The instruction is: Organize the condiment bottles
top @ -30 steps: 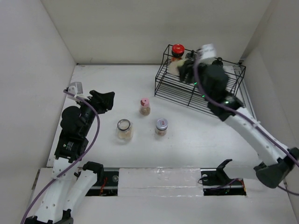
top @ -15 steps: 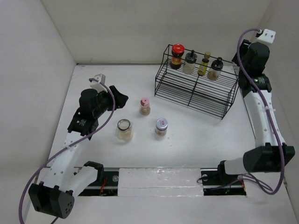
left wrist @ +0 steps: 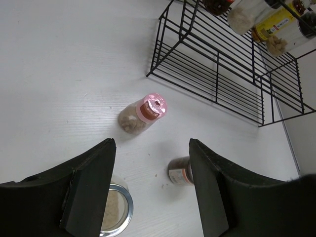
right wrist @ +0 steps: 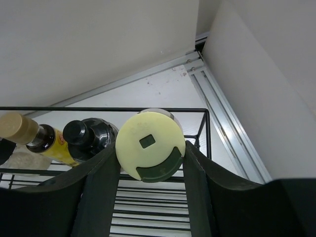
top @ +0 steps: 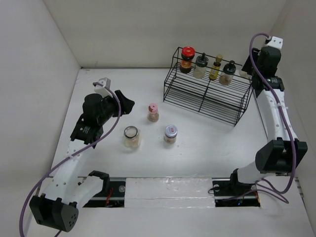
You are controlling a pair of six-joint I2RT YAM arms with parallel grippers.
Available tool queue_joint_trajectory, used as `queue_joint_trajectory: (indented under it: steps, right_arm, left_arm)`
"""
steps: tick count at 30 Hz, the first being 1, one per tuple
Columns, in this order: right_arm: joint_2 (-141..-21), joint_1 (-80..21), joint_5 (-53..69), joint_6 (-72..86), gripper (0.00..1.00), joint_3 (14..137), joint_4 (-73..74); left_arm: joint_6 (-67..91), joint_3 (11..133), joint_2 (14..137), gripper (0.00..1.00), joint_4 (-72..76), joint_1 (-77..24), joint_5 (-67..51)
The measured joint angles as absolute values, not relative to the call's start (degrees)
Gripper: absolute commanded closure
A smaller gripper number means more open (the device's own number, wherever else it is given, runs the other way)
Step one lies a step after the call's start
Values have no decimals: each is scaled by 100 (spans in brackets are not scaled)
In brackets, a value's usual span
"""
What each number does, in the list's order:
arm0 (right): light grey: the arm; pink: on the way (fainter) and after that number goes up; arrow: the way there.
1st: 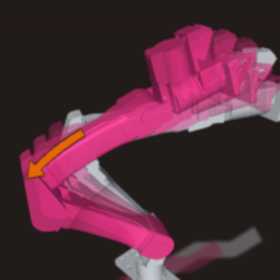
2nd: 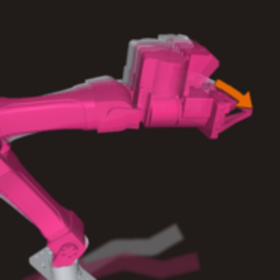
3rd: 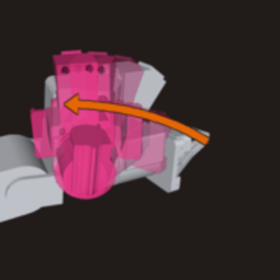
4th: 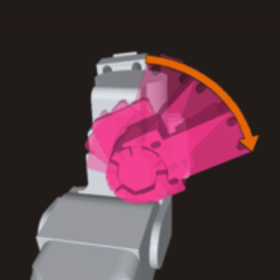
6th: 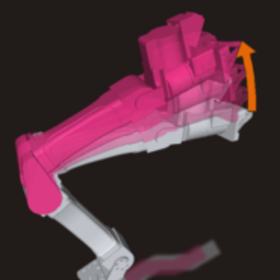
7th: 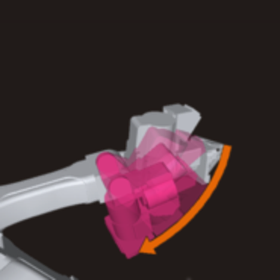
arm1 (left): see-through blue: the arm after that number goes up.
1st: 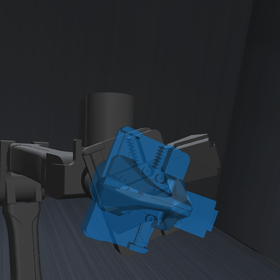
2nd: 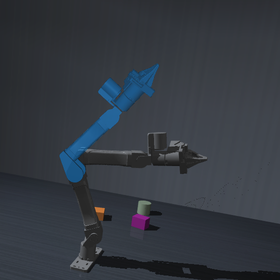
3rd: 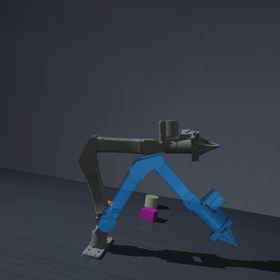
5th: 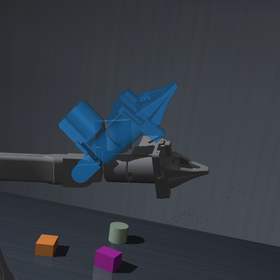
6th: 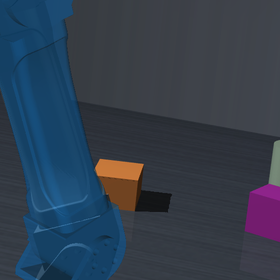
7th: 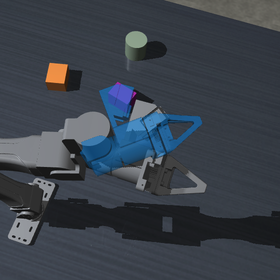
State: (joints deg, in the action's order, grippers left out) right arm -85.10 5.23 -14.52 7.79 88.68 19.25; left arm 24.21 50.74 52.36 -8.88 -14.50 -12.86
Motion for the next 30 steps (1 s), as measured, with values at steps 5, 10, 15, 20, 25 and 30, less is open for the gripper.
queue_joint_trajectory:
  steps: [5, 10, 15, 20, 25, 30]
  right_arm:
    - [-8748, 532, -1345, 821, 57, 8868, 1957]
    - [-9080, 587, -1330, 847, 55, 8932, 2143]
    - [-9614, 668, -1321, 840, 54, 9321, 2421]
    - [-9863, 729, -1275, 834, 48, 9439, 2556]
    - [-9878, 781, -1157, 838, 37, 9684, 2812]
    - [-9870, 786, -1127, 823, 24, 9926, 2860]
  left_arm:
    - [2416, 5074, 5194, 43, -886, -1450, -1288]
    - [2421, 5074, 5188, 43, -888, -1450, -1288]
    - [2421, 5074, 5166, 43, -886, -1450, -1288]
    - [2427, 5074, 5146, 43, -886, -1450, -1288]
    - [2429, 5074, 5122, 43, -886, -1450, -1284]
    - [2429, 5074, 5078, 43, -884, -1450, -1284]
